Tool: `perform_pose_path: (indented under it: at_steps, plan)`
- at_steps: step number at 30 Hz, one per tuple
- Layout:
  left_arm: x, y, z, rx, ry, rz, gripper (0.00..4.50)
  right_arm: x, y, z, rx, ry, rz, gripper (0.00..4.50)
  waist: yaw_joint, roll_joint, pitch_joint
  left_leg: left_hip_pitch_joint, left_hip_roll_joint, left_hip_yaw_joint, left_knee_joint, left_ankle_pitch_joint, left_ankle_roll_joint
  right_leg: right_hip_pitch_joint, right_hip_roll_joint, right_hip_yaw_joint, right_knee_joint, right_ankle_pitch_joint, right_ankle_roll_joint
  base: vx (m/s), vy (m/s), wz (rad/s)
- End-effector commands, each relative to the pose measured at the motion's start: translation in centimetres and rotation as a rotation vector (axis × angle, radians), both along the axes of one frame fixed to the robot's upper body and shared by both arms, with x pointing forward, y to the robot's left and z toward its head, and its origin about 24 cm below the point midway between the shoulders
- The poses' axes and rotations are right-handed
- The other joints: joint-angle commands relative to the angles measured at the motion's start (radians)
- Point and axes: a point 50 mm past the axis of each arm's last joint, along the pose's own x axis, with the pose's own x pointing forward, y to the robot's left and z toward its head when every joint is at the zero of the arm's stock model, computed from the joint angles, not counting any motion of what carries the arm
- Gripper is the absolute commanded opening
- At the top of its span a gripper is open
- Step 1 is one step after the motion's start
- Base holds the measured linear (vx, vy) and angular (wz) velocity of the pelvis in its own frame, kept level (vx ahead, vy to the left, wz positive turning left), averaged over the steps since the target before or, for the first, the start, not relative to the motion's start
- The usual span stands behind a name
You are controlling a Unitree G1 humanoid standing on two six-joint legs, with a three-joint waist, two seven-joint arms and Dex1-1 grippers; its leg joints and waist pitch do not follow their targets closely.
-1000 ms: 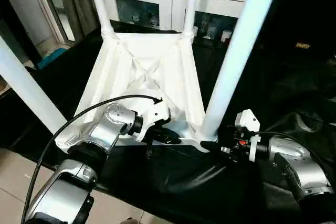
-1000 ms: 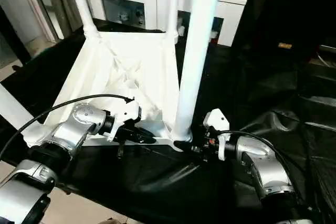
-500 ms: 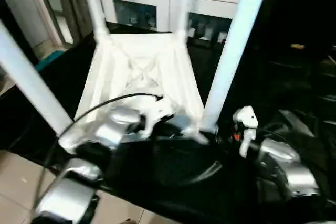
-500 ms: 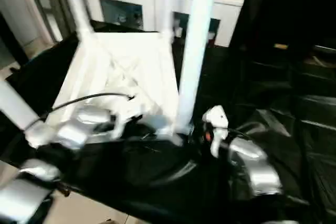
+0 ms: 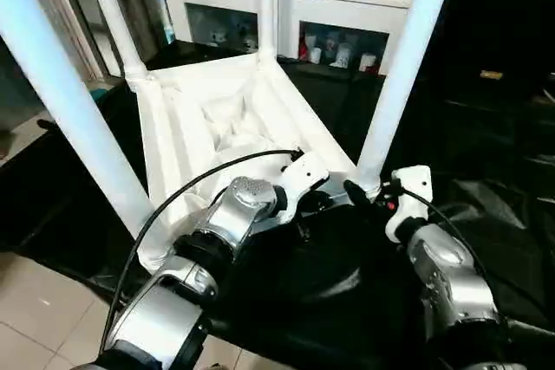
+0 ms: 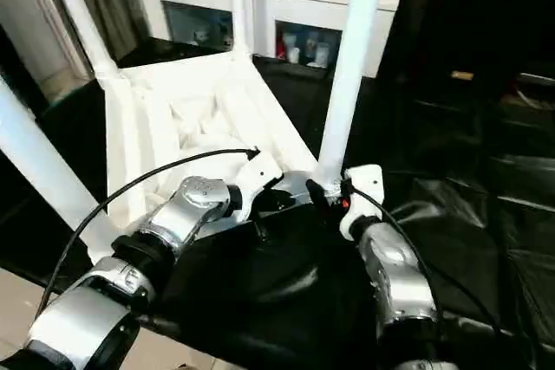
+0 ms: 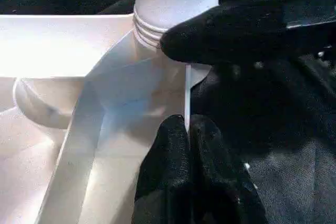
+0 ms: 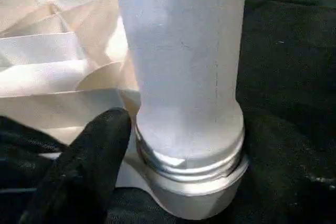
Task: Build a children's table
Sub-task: Rotate leg to tighten
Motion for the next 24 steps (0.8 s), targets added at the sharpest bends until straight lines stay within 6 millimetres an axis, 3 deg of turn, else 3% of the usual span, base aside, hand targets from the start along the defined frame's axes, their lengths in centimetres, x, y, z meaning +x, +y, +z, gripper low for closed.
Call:
perform_pose_path:
  at_steps: [1,5,10,11,12,13,19,20,21,24]
  plan:
    - [-1.1,0.4,-1.5,0.027,0.061,-0.079,0.00,-0.9,2.1,0.5,0.006,-0.024,0.255,3.76,0.002,-0.020,-0.044,-0.002,0.064,-0.035,-0.064,-0.192,0.082,0.043,-0.090,0.055,-0.085,-0.215,-0.190,0.000,0.000,0.00]
    - [-2.0,2.4,-1.5,0.022,0.115,-0.237,0.00,-1.7,-0.3,1.4,-0.075,-0.013,0.448,3.76,0.005,-0.020,-0.042,-0.004,0.067,-0.035,-0.063,-0.189,0.106,0.043,-0.092,0.053,-0.087,-0.235,-0.195,0.000,0.000,0.00]
    - [-3.1,3.7,-1.1,0.008,0.188,-0.384,0.00,-1.8,-1.5,1.8,-0.103,0.022,0.521,3.76,0.006,-0.013,-0.044,0.001,0.076,-0.034,-0.066,-0.184,0.092,0.037,-0.089,0.052,-0.078,-0.204,-0.225,0.000,0.000,0.00]
    - [-3.2,3.9,-1.1,0.013,0.199,-0.398,0.00,-1.9,-1.6,1.8,-0.103,0.025,0.537,3.76,0.010,-0.012,-0.045,0.007,0.078,-0.030,-0.064,-0.182,0.091,0.033,-0.088,0.054,-0.077,-0.178,-0.237,0.000,0.000,0.00]
    - [-3.4,4.0,-1.1,0.018,0.208,-0.414,0.00,-1.9,-1.6,1.9,-0.103,0.028,0.555,3.76,0.011,-0.022,-0.045,0.006,0.077,-0.027,-0.063,-0.184,0.093,0.034,-0.086,0.054,-0.075,-0.170,-0.242,0.000,0.000,0.00]
    - [-3.6,4.2,-1.1,0.019,0.218,-0.429,0.00,-2.0,-1.4,2.0,-0.091,0.031,0.593,3.76,0.016,-0.017,-0.046,0.000,0.077,-0.030,-0.063,-0.166,0.096,0.039,-0.091,0.053,-0.070,-0.157,-0.244,0.000,0.000,0.00]
    - [-3.8,4.3,-1.1,0.014,0.222,-0.438,0.00,-2.6,-0.7,1.5,-0.096,0.069,0.677,3.76,0.017,-0.019,-0.045,-0.001,0.075,-0.030,-0.062,-0.165,0.092,0.040,-0.092,0.053,-0.073,-0.175,-0.234,0.000,0.000,0.00]
    - [-3.8,4.3,-1.1,0.013,0.220,-0.435,0.00,-2.7,-0.7,1.4,-0.095,0.074,0.683,3.62,0.016,-0.032,-0.045,-0.002,0.074,-0.029,-0.061,-0.161,0.094,0.041,-0.092,0.052,-0.073,-0.179,-0.231,0.000,0.000,0.00]
    - [-3.8,4.3,-1.1,0.012,0.220,-0.434,0.00,-2.7,-0.7,1.4,-0.094,0.076,0.683,3.52,0.019,-0.027,-0.045,-0.002,0.074,-0.031,-0.061,-0.156,0.094,0.040,-0.093,0.052,-0.072,-0.192,-0.227,0.000,0.000,0.00]
    - [-3.8,4.3,-1.0,0.011,0.221,-0.434,0.00,-2.6,-0.8,1.4,-0.071,0.077,0.677,3.32,0.018,-0.025,-0.045,-0.001,0.074,-0.031,-0.062,-0.154,0.093,0.038,-0.091,0.052,-0.073,-0.198,-0.222,0.000,0.000,0.00]
